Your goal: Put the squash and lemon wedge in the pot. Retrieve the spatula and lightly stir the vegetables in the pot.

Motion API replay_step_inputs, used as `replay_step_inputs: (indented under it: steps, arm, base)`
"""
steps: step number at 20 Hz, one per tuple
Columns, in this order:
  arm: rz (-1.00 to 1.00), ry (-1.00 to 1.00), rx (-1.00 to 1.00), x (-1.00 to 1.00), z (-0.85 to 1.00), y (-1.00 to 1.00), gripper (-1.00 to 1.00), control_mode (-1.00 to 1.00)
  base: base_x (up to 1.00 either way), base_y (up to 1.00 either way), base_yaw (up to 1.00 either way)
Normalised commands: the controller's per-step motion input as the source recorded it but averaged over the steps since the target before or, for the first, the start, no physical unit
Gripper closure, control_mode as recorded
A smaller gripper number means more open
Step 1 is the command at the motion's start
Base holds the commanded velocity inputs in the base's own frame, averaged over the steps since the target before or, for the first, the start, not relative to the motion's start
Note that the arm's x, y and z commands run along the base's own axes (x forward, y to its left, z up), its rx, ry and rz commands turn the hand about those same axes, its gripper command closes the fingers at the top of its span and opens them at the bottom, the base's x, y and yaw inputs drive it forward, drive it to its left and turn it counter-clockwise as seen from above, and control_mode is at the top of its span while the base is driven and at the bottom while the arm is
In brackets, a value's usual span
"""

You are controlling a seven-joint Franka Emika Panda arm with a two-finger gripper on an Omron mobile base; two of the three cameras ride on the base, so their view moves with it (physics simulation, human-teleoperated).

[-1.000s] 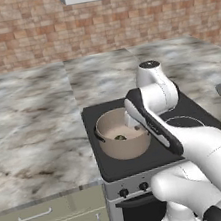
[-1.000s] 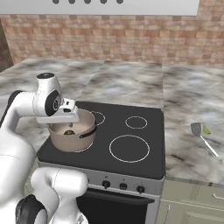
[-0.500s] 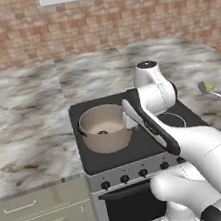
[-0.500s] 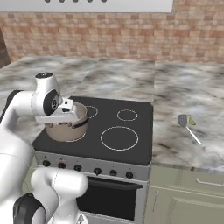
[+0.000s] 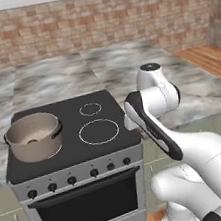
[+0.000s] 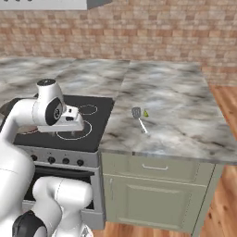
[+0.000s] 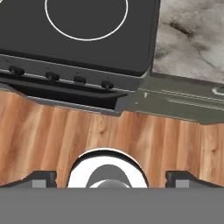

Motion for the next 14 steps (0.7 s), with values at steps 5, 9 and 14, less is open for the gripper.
replay_step_inputs:
  steps: [5,9,14]
  arm:
    - [0.00,0.00,0.00,0.00,0.00,0.00,-1.00,1.00]
    - [0.00,0.00,0.00,0.00,0.00,0.00,-1.00,1.00]
    - [0.00,0.00,0.00,0.00,0.00,0.00,-1.00,1.00]
  base:
    - [0.14,-1.00,0.02]
    - [0.41,-0.45,0.00]
    - [0.65,-0.09,-0.07]
